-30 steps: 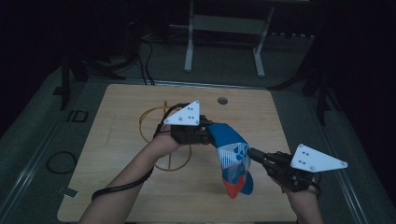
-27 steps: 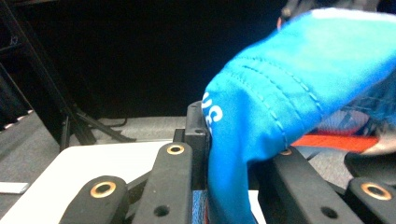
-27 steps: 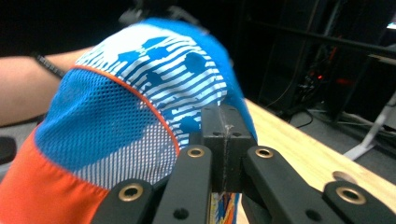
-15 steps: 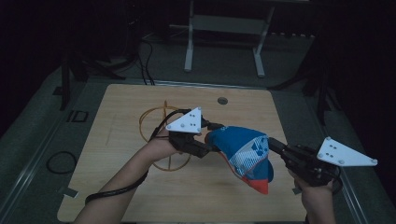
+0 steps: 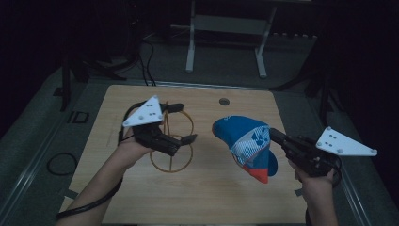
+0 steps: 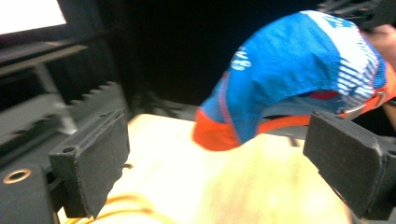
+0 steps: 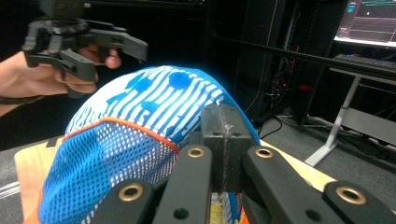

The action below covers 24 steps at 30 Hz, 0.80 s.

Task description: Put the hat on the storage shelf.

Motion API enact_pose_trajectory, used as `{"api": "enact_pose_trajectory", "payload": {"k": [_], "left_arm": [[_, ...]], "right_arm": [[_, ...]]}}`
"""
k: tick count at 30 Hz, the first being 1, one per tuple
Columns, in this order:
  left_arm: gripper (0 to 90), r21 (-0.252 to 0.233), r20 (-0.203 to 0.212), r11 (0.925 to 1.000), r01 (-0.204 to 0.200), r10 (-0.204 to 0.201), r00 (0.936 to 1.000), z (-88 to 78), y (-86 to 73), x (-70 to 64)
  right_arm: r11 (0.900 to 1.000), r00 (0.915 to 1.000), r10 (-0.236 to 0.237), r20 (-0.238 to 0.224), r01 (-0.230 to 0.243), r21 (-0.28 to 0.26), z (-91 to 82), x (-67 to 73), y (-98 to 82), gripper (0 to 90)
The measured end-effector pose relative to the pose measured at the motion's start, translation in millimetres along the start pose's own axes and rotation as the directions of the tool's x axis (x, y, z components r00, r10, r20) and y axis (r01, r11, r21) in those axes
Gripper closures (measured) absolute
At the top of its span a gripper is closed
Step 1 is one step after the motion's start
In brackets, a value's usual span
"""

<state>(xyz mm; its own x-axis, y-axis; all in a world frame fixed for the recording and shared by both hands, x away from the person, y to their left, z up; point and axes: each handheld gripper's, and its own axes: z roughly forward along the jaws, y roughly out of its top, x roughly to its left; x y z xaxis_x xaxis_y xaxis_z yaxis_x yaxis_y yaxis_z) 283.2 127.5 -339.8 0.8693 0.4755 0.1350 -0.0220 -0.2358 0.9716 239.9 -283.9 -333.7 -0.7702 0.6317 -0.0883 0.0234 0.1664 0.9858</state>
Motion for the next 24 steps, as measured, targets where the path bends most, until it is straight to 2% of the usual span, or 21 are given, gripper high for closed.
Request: {"api": "enact_pose_trajectory", "payload": {"k": [2, 4, 7, 9, 12, 14, 15, 16, 18, 19, 21, 23, 24], "left_arm": [[2.7, -0.009, -0.07, 0.9999, 0.014, -0.015, 0.9975, -14.3, -4.3, 3.9], [2.6, -0.018, -0.128, 0.9995, 0.024, -0.026, 0.9914, -28.0, -11.3, 7.3], [2.6, -0.008, -0.21, 0.9996, 0.028, -0.029, 0.9772, -44.7, -28.0, 10.8], [2.6, 0.001, -0.248, 0.999, 0.044, -0.042, 0.9678, -53.3, -42.4, 12.8], [2.6, 0.025, -0.308, 0.9987, 0.045, -0.035, 0.9507, -64.7, -63.9, 14.4], [2.6, 0.03, -0.327, 0.9979, 0.057, -0.044, 0.9439, -71.3, -78.3, 15.2], [2.7, 0.028, -0.347, 0.9985, 0.047, -0.035, 0.9372, -74.7, -86.0, 14.8], [2.7, 0.032, -0.356, 0.9979, 0.055, -0.04, 0.9334, -77.2, -93.6, 14.7], [2.6, 0.034, -0.347, 0.9956, 0.087, -0.07, 0.9351, -81.9, -109.5, 15.1], [2.7, 0.045, -0.351, 0.9944, 0.096, -0.074, 0.9334, -83.7, -117.4, 14.3], [2.6, 0.045, -0.38, 0.9941, 0.098, -0.074, 0.9222, -87.9, -132.9, 11.3], [2.7, 0.038, -0.381, 0.9895, 0.14, -0.115, 0.9174, -93.1, -147.5, 9.1], [2.7, 0.034, -0.391, 0.9879, 0.151, -0.126, 0.9117, -95.8, -154.6, 7.5]], "right_arm": [[1.0, 1.0, 0.005, 0.001, -0.005, -0.002, 5.8, -1.4, 3.3, 90.0], [1.0, 1.0, 0.007, -0.004, -0.007, -0.003, 12.3, -2.8, 7.0, 90.0], [1.0, 1.0, -0.006, 0.006, 0.006, 0.0, 23.7, -2.6, 14.3, 90.0], [1.0, 0.9999, -0.011, 0.003, 0.011, 0.002, 31.8, -2.2, 19.6, 90.0], [1.0, 0.9998, -0.02, -0.002, 0.02, 0.001, 44.5, -1.3, 27.8, 90.0], [1.0, 0.9997, -0.024, -0.006, 0.024, 0.001, 53.6, -1.6, 33.4, 90.0], [1.0, 0.9996, -0.027, -0.005, 0.027, 0.004, 58.4, -1.8, 36.2, 90.0], [1.0, 0.9996, -0.026, -0.01, 0.026, 0.009, 63.4, -2.0, 39.2, 90.0], [1.0, 0.9995, -0.029, -0.012, 0.029, 0.011, 73.3, -1.4, 45.0, 90.0], [0.999, 0.9994, -0.033, -0.013, 0.033, 0.014, 78.6, -0.7, 47.9, 90.0], [0.999, 0.9992, -0.035, -0.016, 0.036, 0.013, 89.3, 1.5, 53.5, 90.0], [0.999, 0.9989, -0.044, -0.016, 0.044, 0.016, 100.5, 4.1, 59.1, 90.0], [0.999, 0.9989, -0.044, -0.016, 0.044, 0.011, 105.9, 5.0, 61.6, 90.0]]}}
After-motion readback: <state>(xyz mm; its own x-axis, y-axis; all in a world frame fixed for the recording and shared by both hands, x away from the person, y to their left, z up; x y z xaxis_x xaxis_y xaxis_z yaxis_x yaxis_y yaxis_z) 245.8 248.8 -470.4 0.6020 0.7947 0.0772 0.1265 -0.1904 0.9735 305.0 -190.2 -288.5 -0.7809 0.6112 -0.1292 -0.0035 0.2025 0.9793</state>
